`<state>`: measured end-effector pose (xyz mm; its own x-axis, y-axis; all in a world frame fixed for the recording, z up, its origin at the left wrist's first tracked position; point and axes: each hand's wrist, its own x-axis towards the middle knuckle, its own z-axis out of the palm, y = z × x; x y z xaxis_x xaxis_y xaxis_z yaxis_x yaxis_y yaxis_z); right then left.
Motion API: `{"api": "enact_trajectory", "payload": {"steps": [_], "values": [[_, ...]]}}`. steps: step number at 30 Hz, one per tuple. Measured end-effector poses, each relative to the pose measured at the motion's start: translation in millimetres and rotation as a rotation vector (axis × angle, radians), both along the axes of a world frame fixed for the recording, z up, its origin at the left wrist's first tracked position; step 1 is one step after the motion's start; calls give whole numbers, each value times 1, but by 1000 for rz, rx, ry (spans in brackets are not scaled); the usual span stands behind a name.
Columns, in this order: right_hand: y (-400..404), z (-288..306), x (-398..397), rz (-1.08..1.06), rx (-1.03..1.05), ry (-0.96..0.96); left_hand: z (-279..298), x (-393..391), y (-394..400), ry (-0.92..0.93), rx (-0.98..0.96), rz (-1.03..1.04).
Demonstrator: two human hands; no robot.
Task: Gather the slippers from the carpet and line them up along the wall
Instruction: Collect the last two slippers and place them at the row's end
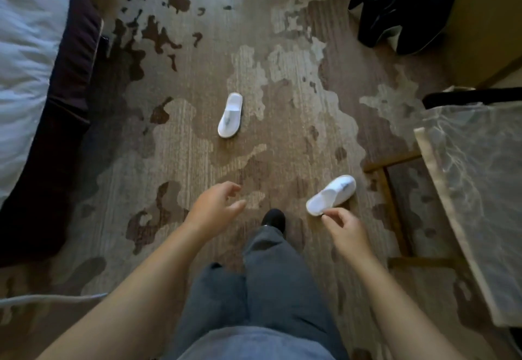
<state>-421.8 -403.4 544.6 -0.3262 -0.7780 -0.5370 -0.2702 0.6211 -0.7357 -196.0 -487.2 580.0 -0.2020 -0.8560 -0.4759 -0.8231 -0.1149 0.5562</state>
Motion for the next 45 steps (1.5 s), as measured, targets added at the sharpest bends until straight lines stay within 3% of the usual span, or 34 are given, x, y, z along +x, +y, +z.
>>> {"api": "enact_trajectory", "payload": {"steps": [5,8,12,20,25,31,39,45], "values": [[-135,-40,-1,69,32,-9,-47,4,-94,-92,147,-5],[-205,-96,2,142,35,-18,-104,5,-147,-112,186,20],[-277,-214,14,201,48,56,-219,4,-220,-55,200,94],[-366,-494,69,248,18,175,-505,23,-330,42,80,211],[-390,-618,83,277,73,289,-632,41,-373,25,-25,354],[-386,-657,93,316,74,458,-679,54,-405,78,-118,587],[-387,-661,86,273,48,419,-694,38,-445,113,-113,801],[-384,-651,79,236,21,317,-685,25,-433,255,-109,790]]}}
